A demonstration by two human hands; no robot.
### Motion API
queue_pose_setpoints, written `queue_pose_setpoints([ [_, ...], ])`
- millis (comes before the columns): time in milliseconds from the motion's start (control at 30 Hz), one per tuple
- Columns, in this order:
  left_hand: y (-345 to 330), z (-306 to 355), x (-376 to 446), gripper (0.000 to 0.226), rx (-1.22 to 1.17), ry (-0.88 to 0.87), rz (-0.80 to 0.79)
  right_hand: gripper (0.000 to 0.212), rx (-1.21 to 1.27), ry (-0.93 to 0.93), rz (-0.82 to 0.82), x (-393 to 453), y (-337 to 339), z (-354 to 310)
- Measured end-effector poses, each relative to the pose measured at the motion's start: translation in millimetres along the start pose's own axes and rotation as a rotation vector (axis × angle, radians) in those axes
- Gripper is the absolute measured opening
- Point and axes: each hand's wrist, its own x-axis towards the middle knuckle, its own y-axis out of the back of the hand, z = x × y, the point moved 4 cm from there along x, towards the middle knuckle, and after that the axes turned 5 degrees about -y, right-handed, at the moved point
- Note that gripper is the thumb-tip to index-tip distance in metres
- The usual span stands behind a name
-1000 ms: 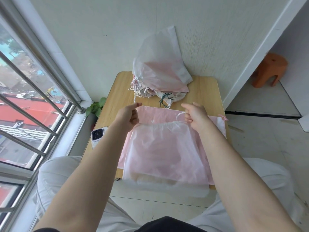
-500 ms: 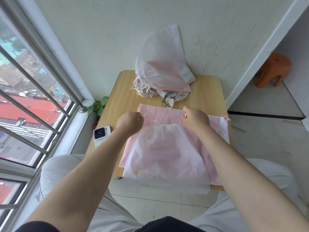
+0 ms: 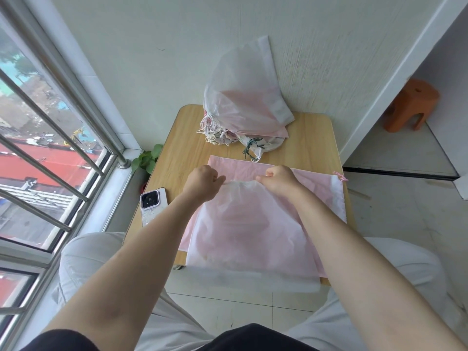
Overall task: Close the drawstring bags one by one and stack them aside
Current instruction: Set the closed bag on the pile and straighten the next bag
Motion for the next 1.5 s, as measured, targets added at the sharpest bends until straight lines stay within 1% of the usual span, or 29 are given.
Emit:
queue_pose_setpoints([
  [100,0,-10,-2,0.050,-0.078,0.080,0.022,0.049,0.067,0.014,-0.001,-2,-2,-3],
  [133,2,-14,-1,0.046,-0.138,0.125,0.040,0.049,0.097,0.025,0.001,-2,0,-4],
  [233,20,-18,2,0.024,-0.376,0.231,0.112,0.046,0.147,0.039,-0.022,-1,2,-9],
  [267,28,-17,4,0.023,-0.442,0.243,0.165,0.045,0.144,0.036,-0.026,-1,3,-10],
  [333,45,-13,10,0.038,-0.519,0.204,0.271,0.044,0.135,0.032,-0.026,0,4,-13],
  [400,58,-5,17,0.057,-0.501,0.133,0.286,0.044,0.133,0.041,-0.019,0,4,-17],
  [433,61,-3,20,0.062,-0.473,0.118,0.257,0.044,0.141,0.047,-0.015,1,3,-18],
  [500,60,-2,23,0.059,-0.398,0.124,0.173,0.044,0.161,0.052,-0.011,1,2,-21],
  [567,54,-5,21,0.044,-0.260,0.164,0.137,0.045,0.173,0.048,-0.011,2,2,-23],
  [633,48,-7,18,0.024,-0.149,0.223,0.116,0.046,0.181,0.050,-0.010,2,1,-25],
  [667,42,-7,16,0.023,-0.095,0.242,0.055,0.046,0.184,0.051,-0.008,1,2,-26],
  [733,26,-7,12,0.040,-0.041,0.273,-0.139,0.047,0.182,0.057,-0.001,1,1,-27],
  [800,10,-1,5,0.050,-0.086,0.294,-0.271,0.047,0.185,0.057,-0.001,1,1,-28],
  [867,-2,4,-1,0.056,-0.180,0.337,-0.306,0.046,0.197,0.056,-0.003,1,0,-28],
  [900,-7,8,-4,0.055,-0.276,0.374,-0.308,0.046,0.202,0.056,-0.003,1,0,-28],
  [1000,-13,16,-8,0.031,-0.641,0.444,-0.233,0.045,0.210,0.067,-0.012,2,0,-29],
  [1033,-14,18,-8,0.026,-0.699,0.426,-0.199,0.046,0.212,0.071,-0.014,2,-1,-29],
  [1100,-11,21,-8,0.024,-0.793,0.366,-0.131,0.047,0.215,0.076,-0.013,3,0,-29],
  [1167,-5,29,-7,0.018,-1.014,0.329,-0.071,0.048,0.219,0.078,-0.015,5,1,-28],
  [1233,0,34,-4,0.018,-1.258,0.292,-0.080,0.049,0.220,0.070,-0.027,6,0,-27],
  [1267,2,36,-4,0.021,-1.318,0.272,-0.110,0.049,0.227,0.064,-0.036,6,0,-26],
  [1300,3,38,-4,0.024,-1.322,0.254,-0.133,0.048,0.244,0.058,-0.047,7,0,-26],
  [1333,3,39,-3,0.026,-1.274,0.249,-0.139,0.046,0.271,0.045,-0.063,6,0,-25],
  [1433,4,39,-2,0.027,-0.939,0.252,-0.115,0.033,0.390,0.007,-0.113,6,4,-23],
  [1500,2,38,1,0.026,-0.764,0.231,-0.139,0.026,0.484,-0.029,-0.130,7,10,-23],
])
